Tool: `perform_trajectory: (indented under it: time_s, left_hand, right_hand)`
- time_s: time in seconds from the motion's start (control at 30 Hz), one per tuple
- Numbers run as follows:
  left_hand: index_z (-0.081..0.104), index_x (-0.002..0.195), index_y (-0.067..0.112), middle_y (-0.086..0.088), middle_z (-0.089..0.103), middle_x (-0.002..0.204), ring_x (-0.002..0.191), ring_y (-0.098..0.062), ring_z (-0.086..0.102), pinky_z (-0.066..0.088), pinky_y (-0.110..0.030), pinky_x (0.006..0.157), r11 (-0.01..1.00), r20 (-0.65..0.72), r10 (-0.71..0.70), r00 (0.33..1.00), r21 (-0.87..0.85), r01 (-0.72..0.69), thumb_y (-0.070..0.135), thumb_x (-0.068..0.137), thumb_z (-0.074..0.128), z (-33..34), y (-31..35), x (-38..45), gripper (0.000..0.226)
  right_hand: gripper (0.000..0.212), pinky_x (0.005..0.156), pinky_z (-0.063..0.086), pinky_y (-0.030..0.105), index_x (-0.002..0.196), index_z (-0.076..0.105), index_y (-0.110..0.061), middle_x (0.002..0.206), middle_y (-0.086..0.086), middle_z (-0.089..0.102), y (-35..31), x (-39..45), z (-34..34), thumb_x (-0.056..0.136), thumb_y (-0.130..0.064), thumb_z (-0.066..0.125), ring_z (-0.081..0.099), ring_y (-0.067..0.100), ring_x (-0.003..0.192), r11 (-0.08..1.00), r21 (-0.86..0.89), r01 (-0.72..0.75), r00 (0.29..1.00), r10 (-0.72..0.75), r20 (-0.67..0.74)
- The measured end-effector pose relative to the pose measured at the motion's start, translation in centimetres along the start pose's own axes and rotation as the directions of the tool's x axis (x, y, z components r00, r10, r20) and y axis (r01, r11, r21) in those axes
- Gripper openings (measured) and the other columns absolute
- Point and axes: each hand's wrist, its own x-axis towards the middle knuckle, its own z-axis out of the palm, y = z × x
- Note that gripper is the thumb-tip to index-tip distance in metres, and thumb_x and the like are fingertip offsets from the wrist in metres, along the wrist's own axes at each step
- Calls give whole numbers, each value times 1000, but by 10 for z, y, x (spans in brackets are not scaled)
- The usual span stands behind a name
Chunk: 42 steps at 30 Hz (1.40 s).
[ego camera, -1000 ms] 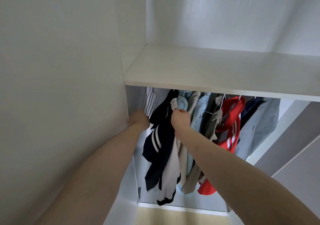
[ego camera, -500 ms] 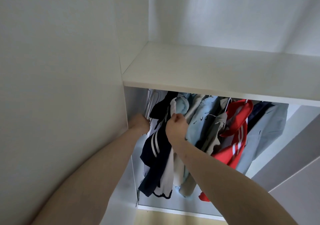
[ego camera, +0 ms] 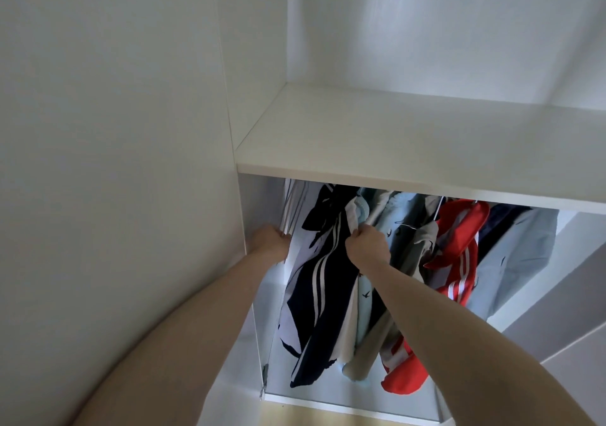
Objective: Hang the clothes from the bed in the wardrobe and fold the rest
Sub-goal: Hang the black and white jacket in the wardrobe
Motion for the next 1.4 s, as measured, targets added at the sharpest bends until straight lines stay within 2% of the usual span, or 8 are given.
perform_trajectory:
  time_s: [0.47, 0.57, 0.67, 0.87, 0.97, 1.1, 1.27, 1.4]
  left_hand:
    - [66, 76, 9, -16, 75, 82, 73, -25, 67, 56, -31, 75, 991, 40, 3, 999, -133, 3, 29, 98, 61, 3, 9, -9, 30]
    - [72, 87, 1, -17, 71, 78, 68, -26, 63, 56, -34, 73, 968, 78, -44, 996, -242, 62, 21, 95, 63, 6, 10, -10, 23]
    - [75, 93, 0, -12, 66, 72, 63, -23, 59, 50, -32, 65, 928, 127, -76, 989, -354, 117, 8, 93, 63, 6, 8, -13, 15]
    - [75, 92, 7, -5, 66, 74, 63, -15, 59, 47, -27, 56, 913, 159, -54, 986, -391, 113, 4, 98, 59, 3, 5, -17, 18]
    - [75, 96, 10, -11, 67, 81, 69, -22, 59, 49, -30, 65, 914, 145, -25, 989, -398, 81, 14, 100, 63, 0, 1, -17, 13]
    - [77, 97, 6, -13, 62, 76, 69, -24, 54, 45, -33, 69, 921, 143, 4, 990, -387, 52, 24, 101, 64, -2, 0, -18, 23]
    - [69, 85, 8, -10, 61, 71, 57, -19, 52, 42, -25, 57, 936, 84, -51, 995, -344, 76, 23, 102, 64, 0, 0, -15, 23]
    - [71, 106, -3, -18, 64, 92, 83, -28, 56, 41, -31, 75, 917, 26, -144, 989, -372, 143, 12, 103, 60, 7, 0, -10, 19]
  right_hand:
    - [30, 68, 47, 35, 124, 54, -7, 105, 10, 58, 16, 5, -46, 95, -16, 54, 58, 30, 89, 985, -141, -99, 994, 104, 26]
    - [53, 97, 48, 43, 131, 51, -12, 127, 8, 53, 13, -9, -38, 81, 3, 59, 52, 31, 117, 982, -69, 176, 962, -186, -200]
    - [43, 91, 54, 32, 116, 63, -18, 115, -4, 63, -4, -21, -20, 84, 10, 53, 61, 10, 104, 882, 141, 450, 888, -425, -173]
    - [31, 106, 51, 36, 130, 68, -4, 133, 17, 67, -54, -4, 21, 103, -12, 56, 62, 33, 126, 935, 351, -43, 877, -133, 461]
    - [35, 107, 51, 37, 126, 69, -1, 130, 15, 70, -60, 6, 34, 105, -27, 56, 64, 30, 125, 908, 392, -147, 841, -94, 532]
    - [32, 68, 51, 12, 122, 71, -5, 122, 6, 73, -54, 7, 38, 100, -29, 67, 68, 8, 97, 836, 472, -280, 789, -80, 610]
    - [16, 78, 52, 27, 105, 73, -11, 103, 1, 72, -49, 14, 43, 94, -22, 71, 67, 11, 94, 804, 487, -341, 737, -93, 670]
    - [8, 64, 48, 24, 92, 67, -12, 87, 4, 65, -43, 17, 47, 99, -15, 66, 64, 13, 77, 764, 584, -272, 794, -165, 585]
